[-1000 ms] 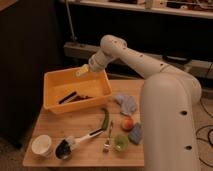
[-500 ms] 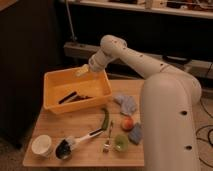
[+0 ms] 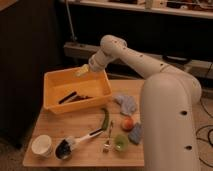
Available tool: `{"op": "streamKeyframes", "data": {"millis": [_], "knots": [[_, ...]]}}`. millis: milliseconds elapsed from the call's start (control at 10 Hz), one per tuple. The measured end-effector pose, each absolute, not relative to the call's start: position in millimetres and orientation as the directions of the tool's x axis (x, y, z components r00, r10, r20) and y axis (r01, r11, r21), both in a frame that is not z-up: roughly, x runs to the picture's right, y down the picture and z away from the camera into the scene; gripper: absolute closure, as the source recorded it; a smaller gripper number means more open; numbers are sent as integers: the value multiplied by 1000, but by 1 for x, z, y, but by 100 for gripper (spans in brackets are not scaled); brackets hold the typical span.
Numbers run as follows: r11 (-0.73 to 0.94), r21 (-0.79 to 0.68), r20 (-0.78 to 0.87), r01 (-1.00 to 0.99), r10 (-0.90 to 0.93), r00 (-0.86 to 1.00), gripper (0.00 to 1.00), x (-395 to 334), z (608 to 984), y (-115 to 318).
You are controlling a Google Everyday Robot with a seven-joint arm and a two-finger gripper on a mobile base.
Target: Place towel in paper cup
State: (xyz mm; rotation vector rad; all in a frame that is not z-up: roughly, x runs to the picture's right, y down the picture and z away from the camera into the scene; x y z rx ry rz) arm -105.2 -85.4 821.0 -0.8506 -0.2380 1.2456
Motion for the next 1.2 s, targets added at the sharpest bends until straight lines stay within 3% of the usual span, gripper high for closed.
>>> {"op": "streamKeyframes", "data": {"millis": [600, 1200], "knots": [[78, -670, -281, -738, 893, 350, 26, -104, 820, -86], [194, -464, -338, -865, 864, 374, 26, -39, 794, -103]]}}
